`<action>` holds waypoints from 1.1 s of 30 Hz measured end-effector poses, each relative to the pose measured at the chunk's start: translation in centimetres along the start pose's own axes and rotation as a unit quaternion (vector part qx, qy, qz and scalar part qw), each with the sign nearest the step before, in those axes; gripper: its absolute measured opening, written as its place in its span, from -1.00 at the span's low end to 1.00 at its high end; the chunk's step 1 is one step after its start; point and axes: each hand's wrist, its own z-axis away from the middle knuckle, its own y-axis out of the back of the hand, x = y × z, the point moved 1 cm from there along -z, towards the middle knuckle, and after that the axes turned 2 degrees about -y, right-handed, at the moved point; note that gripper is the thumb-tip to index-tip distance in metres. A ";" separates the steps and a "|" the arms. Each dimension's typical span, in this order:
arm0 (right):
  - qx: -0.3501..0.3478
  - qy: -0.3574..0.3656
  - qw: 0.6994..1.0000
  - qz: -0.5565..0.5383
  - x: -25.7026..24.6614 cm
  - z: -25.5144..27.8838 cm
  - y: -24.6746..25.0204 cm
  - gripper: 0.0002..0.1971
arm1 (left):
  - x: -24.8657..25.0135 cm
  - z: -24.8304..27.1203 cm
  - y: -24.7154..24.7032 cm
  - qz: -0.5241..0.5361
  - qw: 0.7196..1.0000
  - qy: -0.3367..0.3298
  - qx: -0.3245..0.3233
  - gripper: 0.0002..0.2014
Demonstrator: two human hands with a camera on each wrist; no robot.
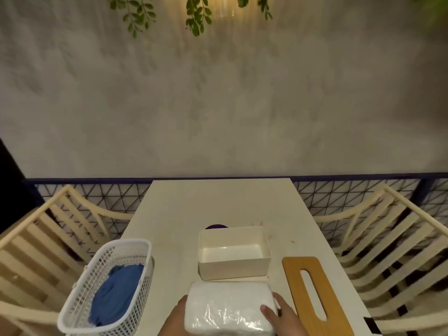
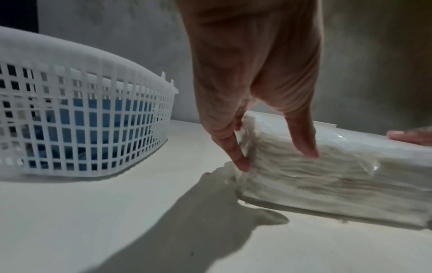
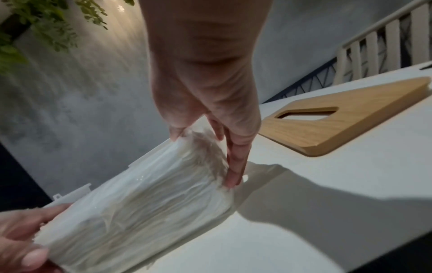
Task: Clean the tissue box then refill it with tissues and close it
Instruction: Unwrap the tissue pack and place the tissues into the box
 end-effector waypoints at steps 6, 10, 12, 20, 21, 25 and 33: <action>0.001 0.038 0.997 -0.069 -0.6 1.4 0.7 -0.44 | -0.8 0.7 -1.0 0.003 0.999 -0.043 -0.015 -0.28; 0.130 0.233 0.953 0.140 0.2 2.0 0.3 -0.43 | -2.5 0.0 -0.7 0.015 0.998 -0.058 -0.015 -0.24; 0.173 0.423 0.832 0.315 -0.4 2.8 -0.5 -0.66 | -3.0 -0.3 -0.6 0.015 0.998 -0.062 -0.016 -0.07; 0.079 0.517 0.674 0.522 -0.1 2.1 -4.5 -0.77 | -2.8 -0.6 -0.8 -0.173 0.974 -0.142 -0.011 0.22; 0.088 0.515 0.671 0.525 -0.1 1.8 -4.6 -0.77 | -2.8 -0.8 -0.7 -0.189 0.971 -0.148 -0.013 0.19; 0.114 0.531 0.659 0.521 0.2 0.8 -5.1 -0.78 | -3.3 -1.8 -0.5 -0.203 0.965 -0.167 -0.014 0.14; 0.036 0.498 0.740 0.451 -2.0 1.3 -4.5 -0.96 | -3.5 -2.5 -0.3 -0.210 0.963 -0.167 -0.028 0.13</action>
